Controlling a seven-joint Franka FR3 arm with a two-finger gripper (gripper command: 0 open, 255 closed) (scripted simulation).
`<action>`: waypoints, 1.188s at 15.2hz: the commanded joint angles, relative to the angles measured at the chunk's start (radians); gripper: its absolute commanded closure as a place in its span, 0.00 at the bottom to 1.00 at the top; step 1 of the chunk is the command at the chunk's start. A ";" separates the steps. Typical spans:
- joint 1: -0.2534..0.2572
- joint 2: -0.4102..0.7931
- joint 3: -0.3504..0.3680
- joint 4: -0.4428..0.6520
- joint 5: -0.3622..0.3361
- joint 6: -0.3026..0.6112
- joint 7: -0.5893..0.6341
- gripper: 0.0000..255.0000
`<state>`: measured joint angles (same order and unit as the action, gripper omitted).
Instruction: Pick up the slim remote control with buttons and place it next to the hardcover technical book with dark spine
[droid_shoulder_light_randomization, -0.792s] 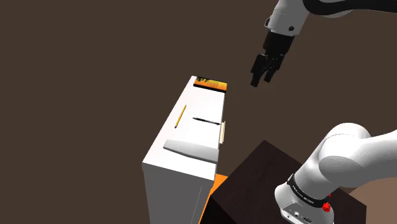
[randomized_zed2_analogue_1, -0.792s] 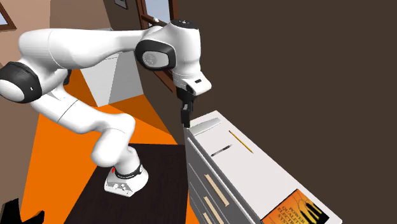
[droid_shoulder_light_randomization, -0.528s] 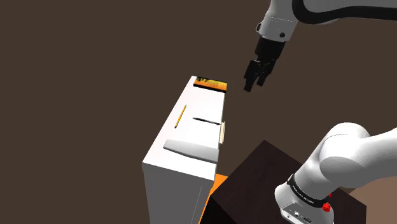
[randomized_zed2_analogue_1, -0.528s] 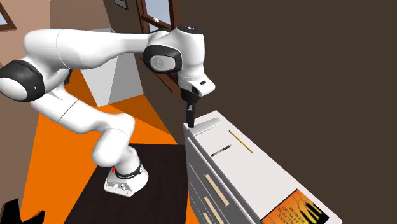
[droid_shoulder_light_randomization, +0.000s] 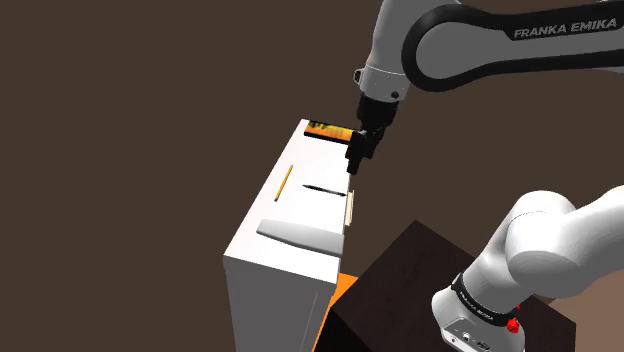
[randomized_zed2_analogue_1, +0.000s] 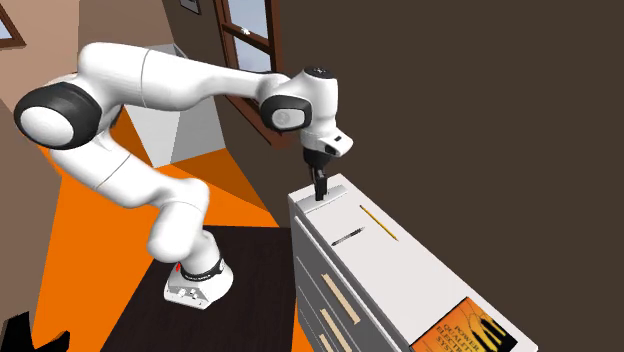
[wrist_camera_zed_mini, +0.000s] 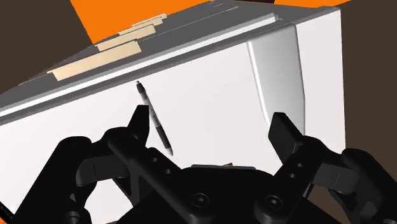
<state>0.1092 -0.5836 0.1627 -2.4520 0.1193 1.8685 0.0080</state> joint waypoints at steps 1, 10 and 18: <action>0.021 0.046 0.024 -0.007 0.004 0.056 -0.016 0.00; 0.102 0.292 0.143 0.002 -0.014 0.294 -0.055 0.00; 0.127 0.449 0.200 0.001 -0.065 0.448 -0.045 0.00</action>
<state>0.2361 -0.1445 0.3599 -2.4449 0.0574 2.3003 -0.0400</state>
